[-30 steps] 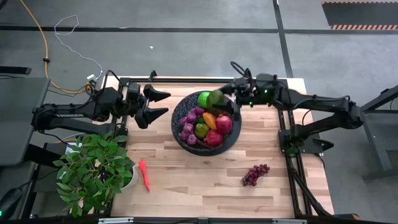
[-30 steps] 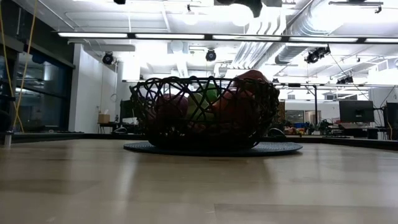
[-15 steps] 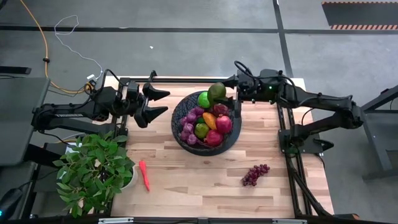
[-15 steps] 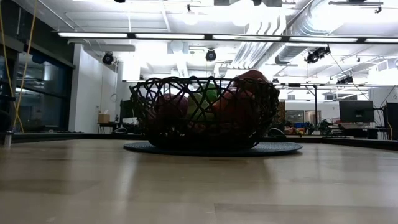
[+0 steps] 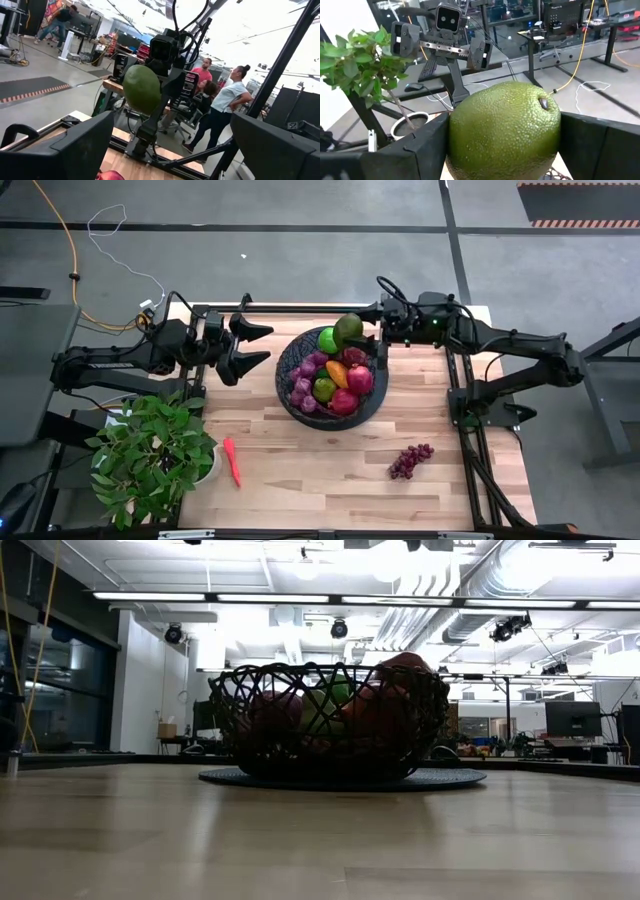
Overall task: Build produce basket
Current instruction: Put the green lime into basket
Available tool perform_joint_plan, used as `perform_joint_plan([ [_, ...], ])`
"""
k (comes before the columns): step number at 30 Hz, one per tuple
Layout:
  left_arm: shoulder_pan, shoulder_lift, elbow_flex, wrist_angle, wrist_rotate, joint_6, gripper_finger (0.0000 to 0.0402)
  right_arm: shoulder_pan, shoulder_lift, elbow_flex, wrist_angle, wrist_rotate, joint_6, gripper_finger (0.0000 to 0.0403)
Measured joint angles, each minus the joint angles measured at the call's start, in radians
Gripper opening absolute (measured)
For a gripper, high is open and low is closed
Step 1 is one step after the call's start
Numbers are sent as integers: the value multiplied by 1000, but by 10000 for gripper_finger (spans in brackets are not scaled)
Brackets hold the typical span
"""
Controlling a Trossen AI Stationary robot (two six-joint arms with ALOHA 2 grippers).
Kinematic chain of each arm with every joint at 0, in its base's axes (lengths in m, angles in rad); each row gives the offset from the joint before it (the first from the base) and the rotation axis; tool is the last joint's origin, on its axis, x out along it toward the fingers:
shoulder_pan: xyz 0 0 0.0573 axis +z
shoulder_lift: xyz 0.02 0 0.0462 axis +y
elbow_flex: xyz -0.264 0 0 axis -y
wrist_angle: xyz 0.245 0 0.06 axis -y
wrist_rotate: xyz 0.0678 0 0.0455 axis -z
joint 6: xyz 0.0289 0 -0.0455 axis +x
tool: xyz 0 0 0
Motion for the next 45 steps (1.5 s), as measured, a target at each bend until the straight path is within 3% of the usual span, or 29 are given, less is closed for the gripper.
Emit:
perform_joint_plan([
  [5, 0, 0, 0, 0, -8, 8, 388, 0, 94, 11, 41, 43, 55, 280],
  [14, 0, 0, 0, 0, -11, 7, 388, -19, 423, 152, 25, 85, -6, 280],
  [20, 0, 0, 0, 0, -11, 7, 388, -49, 598, 222, 10, 241, 24, 280],
  [23, 0, 0, 0, 0, -11, 7, 388, -60, 656, 240, -1, 240, 29, 280],
  [45, 0, 0, 0, -4, -7, 7, 388, -61, 706, 246, -110, 228, 103, 301],
])
